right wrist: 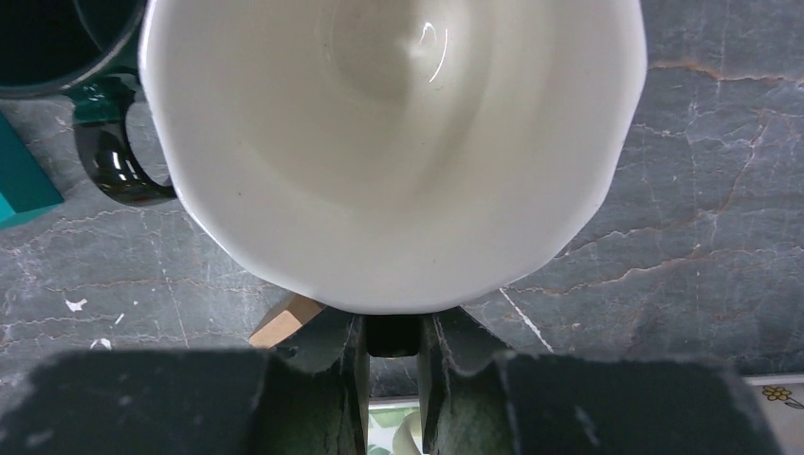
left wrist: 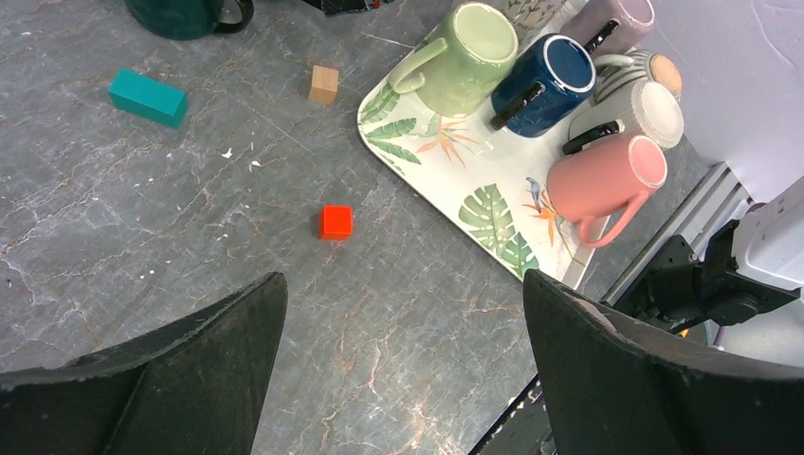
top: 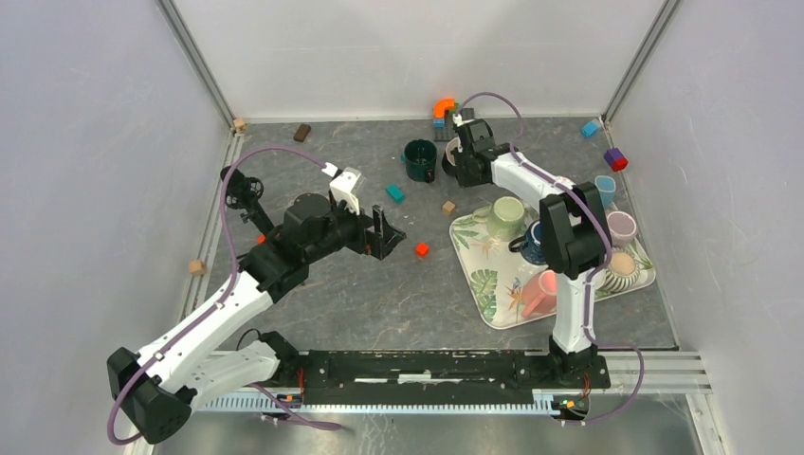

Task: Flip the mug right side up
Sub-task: Place the cup at the center of the board.

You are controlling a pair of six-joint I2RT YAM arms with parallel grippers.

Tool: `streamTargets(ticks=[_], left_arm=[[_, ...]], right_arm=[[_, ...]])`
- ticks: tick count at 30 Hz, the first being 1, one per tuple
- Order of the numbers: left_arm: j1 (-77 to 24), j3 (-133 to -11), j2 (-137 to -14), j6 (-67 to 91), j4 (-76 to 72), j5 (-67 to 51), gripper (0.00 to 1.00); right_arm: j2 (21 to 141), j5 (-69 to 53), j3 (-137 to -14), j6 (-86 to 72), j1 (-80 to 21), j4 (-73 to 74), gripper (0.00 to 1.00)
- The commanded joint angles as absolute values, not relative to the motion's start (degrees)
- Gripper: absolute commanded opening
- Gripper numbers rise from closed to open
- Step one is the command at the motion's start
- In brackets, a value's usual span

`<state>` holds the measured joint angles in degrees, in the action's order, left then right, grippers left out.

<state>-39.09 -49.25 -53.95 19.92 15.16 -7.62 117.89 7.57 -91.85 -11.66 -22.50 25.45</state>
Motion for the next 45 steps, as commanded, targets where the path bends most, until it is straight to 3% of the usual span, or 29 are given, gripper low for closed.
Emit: streamTargets(ticks=[1,6,13,45], left_arm=[[-39.3,-49.6,-54.5,16.2,15.3,-7.3,1.00],[-39.3,-49.6,-54.7,16.3,15.4,-7.6,1.00],[-39.3,-49.6,-55.1,16.4,15.4,-7.6,1.00],[-39.3,-49.8,-56.5,17.3,15.4,-8.6,1.00]], right_arm=[[117.4,8.3,-97.1,-11.0,-22.2,23.1,0.00],[117.7,7.8,-97.1,-11.2,-22.2,23.7,0.00],[117.6,7.3,-96.9,-11.3,-22.2,23.9,0.14],[116.0,5.9,-95.3,-11.5,-22.2,23.8,0.42]])
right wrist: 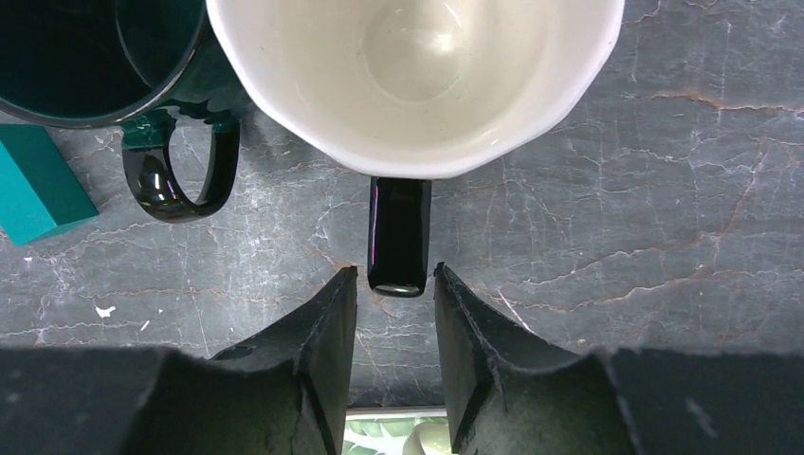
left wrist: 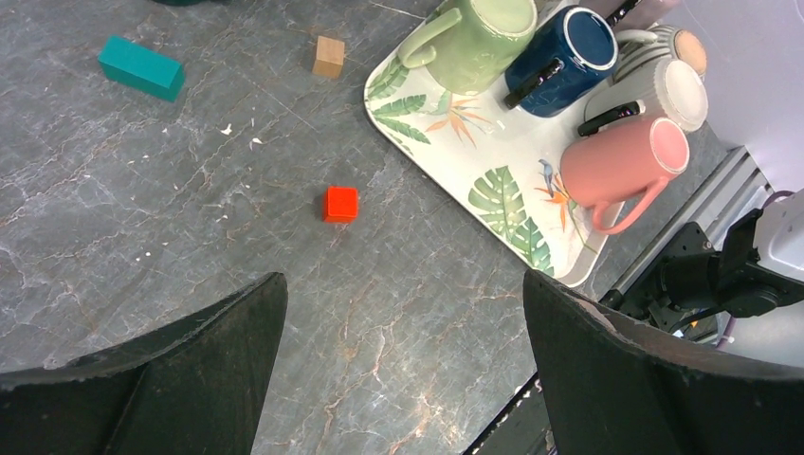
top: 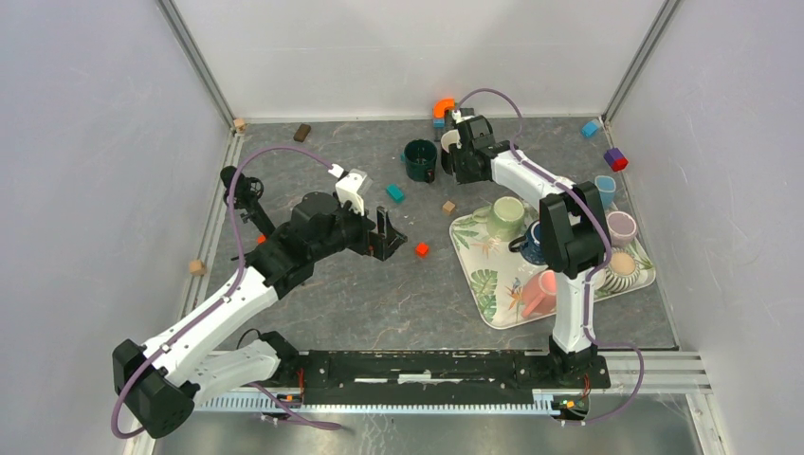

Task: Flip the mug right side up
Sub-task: Place the cup at the center of the board.

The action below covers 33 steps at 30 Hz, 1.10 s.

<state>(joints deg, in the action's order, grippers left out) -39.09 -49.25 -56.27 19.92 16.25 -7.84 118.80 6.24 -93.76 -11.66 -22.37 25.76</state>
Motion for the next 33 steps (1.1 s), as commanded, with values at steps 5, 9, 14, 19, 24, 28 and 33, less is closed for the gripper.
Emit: streamTargets(ticks=[5,9,14,19,24,28,33], left_arm=[[-39.1,-50.8,-56.7,21.0,18.1,1.9,1.00],[-38.9,-51.0,-55.6,21.8,18.4,4.6,1.00],[-39.0,-53.8,-58.7,20.7,19.9,-2.1,1.00],[-39.6,-54.4,-61.8,22.5,17.9,-7.0,1.00],[-41.7,-54.7,-62.8,22.9,16.9,-7.1,1.00],[-43.8,-55.5,-64.3,22.2,16.3,-7.6,1.00],[-49.4,-58.1,-68.4,21.6,16.2,-4.9,1.00]], right_arm=[[111.1,6.4,-91.6,-11.8,-22.3,21.9,0.50],[105.3,7.5,-87.0,-12.1,-22.4,20.1,0.59],[97.3,8.8,-81.3,-13.1,-22.5,19.4,0.69],[88.6,10.3,-74.4,-14.2,-22.6,19.0,0.75],[80.0,11.4,-66.1,-16.4,-22.6,18.7,0.78],[73.5,12.7,-60.3,-17.9,-22.6,18.9,0.81],[65.1,13.9,-54.8,-20.2,-22.6,20.9,0.83]])
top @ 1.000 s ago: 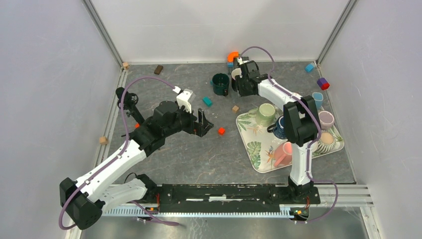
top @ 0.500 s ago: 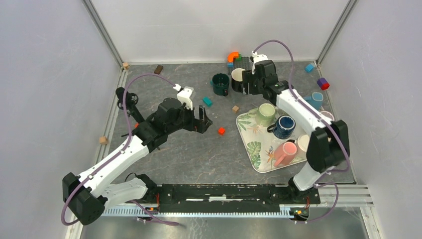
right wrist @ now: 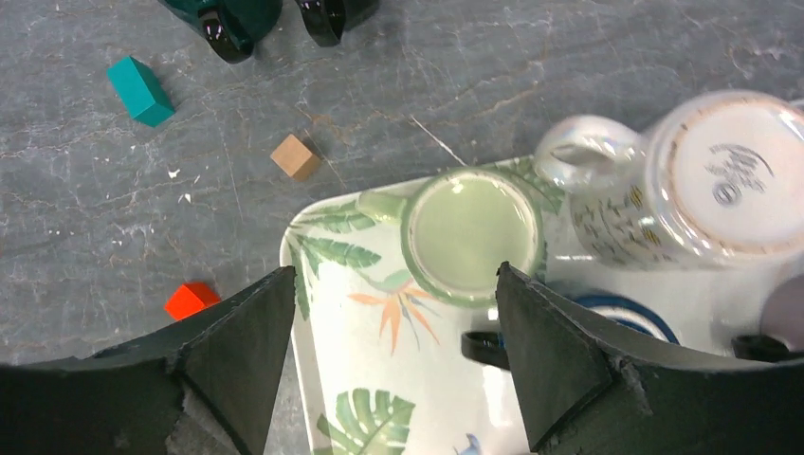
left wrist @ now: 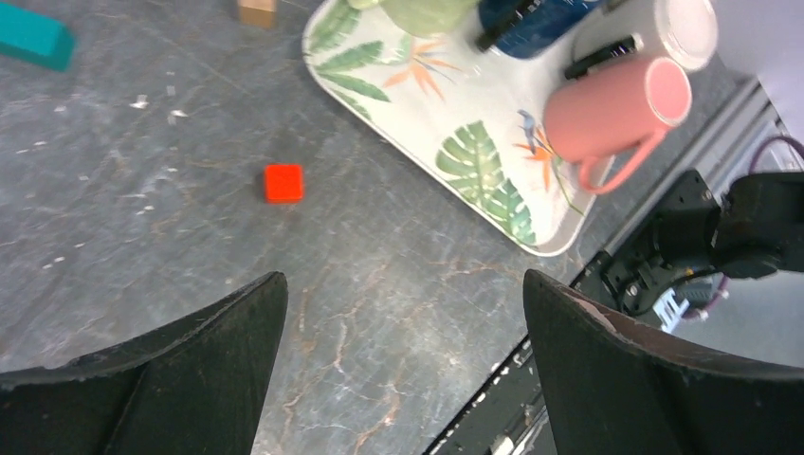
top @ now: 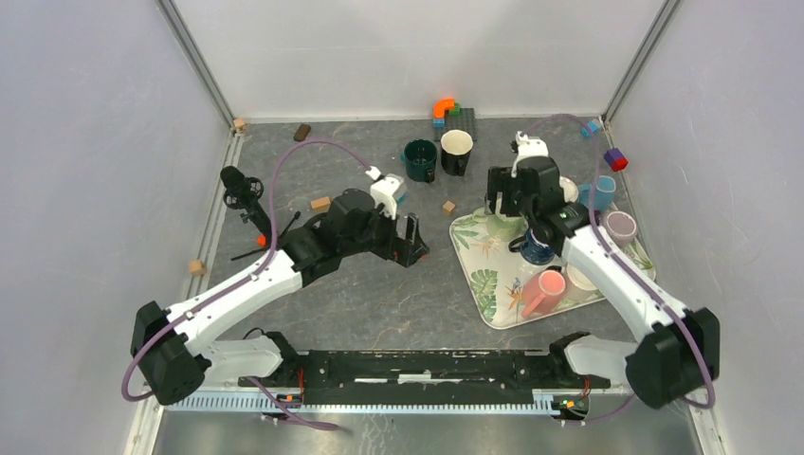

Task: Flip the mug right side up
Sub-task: Place the cup at the center of the board, then turn over the cup on the tray.

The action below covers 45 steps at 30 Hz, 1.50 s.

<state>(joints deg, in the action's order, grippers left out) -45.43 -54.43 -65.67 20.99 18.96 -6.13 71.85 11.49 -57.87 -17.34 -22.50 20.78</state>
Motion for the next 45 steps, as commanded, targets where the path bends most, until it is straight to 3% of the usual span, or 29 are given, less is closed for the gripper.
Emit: streamTargets(ticks=[1,12,22,30,36,45], left_arm=[[-50.6,-58.4,-69.2,21.6,16.1,-4.1,1.00],[-62.0,-60.2,-79.3,27.3,7.5,0.5,1.00],[-74.3,-77.1,-99.1,27.5,10.8,9.6,0.99],[-78.4,-86.8,-110.0,28.0,12.9,12.9,0.96],[-79.2,-92.8,-116.1,26.8,15.2,12.8,0.88],[-79.2,-100.3,-123.1,25.1,18.8,15.2,0.65]], right_arm=[[63.1,14.6,-53.8,-20.7,-22.6,21.9,0.84],[48.6,23.1,-52.7,-24.6,-22.6,37.5,0.96],[39.2,26.1,-58.8,-27.0,-22.6,37.1,0.98],[33.3,31.3,-62.7,-26.8,-22.6,36.6,0.98],[28.4,32.7,-63.5,-26.5,-22.6,33.4,0.98],[28.6,31.9,-64.9,-25.3,-22.6,32.7,0.98]])
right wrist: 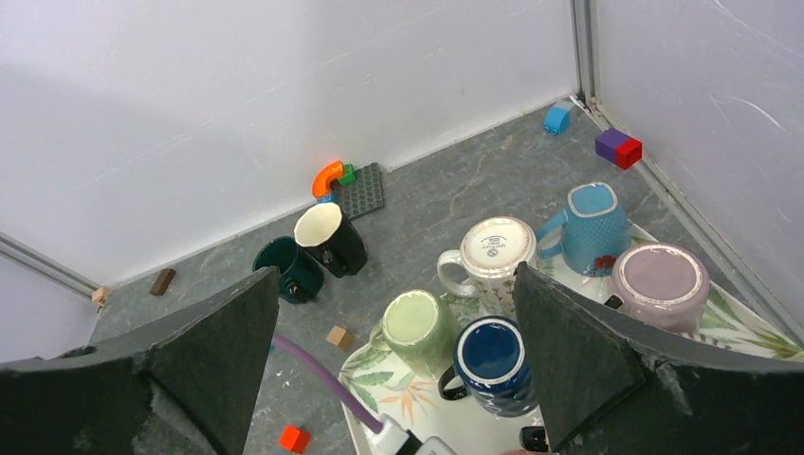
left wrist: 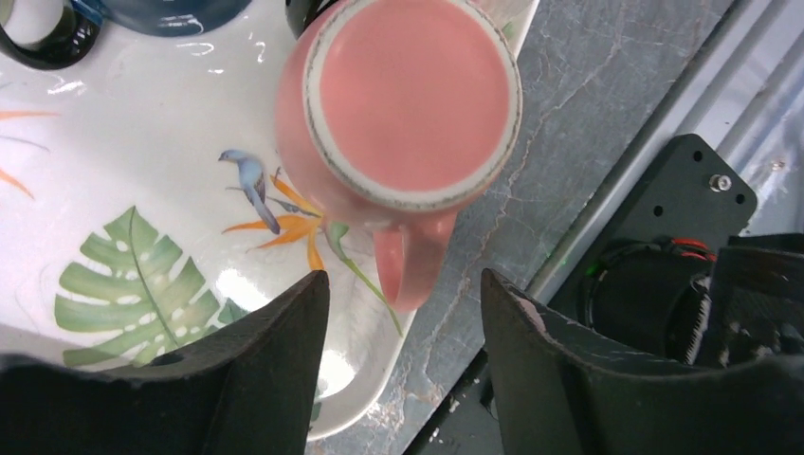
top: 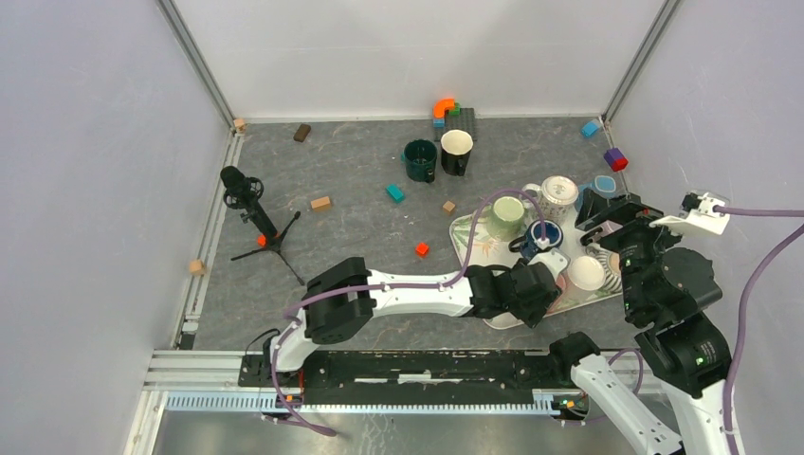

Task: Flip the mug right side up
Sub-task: Turn over the cup on the tray.

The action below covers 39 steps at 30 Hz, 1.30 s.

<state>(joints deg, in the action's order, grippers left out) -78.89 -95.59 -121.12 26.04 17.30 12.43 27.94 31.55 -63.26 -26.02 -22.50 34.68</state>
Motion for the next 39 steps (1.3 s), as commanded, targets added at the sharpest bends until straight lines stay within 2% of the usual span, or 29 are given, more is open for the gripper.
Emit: streamTargets(ticks=[1,12,22,34,39], left_arm=[[-79.2,-101.0,-123.7,24.8,19.4,15.6,0.63],[-79.2,-105.0,-127.1,22.6,20.7,16.8,0.50],[-79.2,-105.8,-127.9,21.7,20.6,18.5,0.46],[-79.1,-101.0,-123.8,20.4,18.2,20.0,0.04],[-79.0,-96.5,-118.0,19.9,16.2,23.0,0.02]], right_arm=[[28.7,31.7,-64.9,-25.2,-22.7,32.5,0.98],[29.0,30.5,-63.8,-24.9,-22.6,31.4,0.98],[30.3,28.4,-63.2,-24.9,-22.7,30.9,0.98],[30.7,26.9,-62.4,-25.2,-22.6,30.3,0.98],[31.0,25.0,-61.9,-25.3,-22.6,29.5,0.98]])
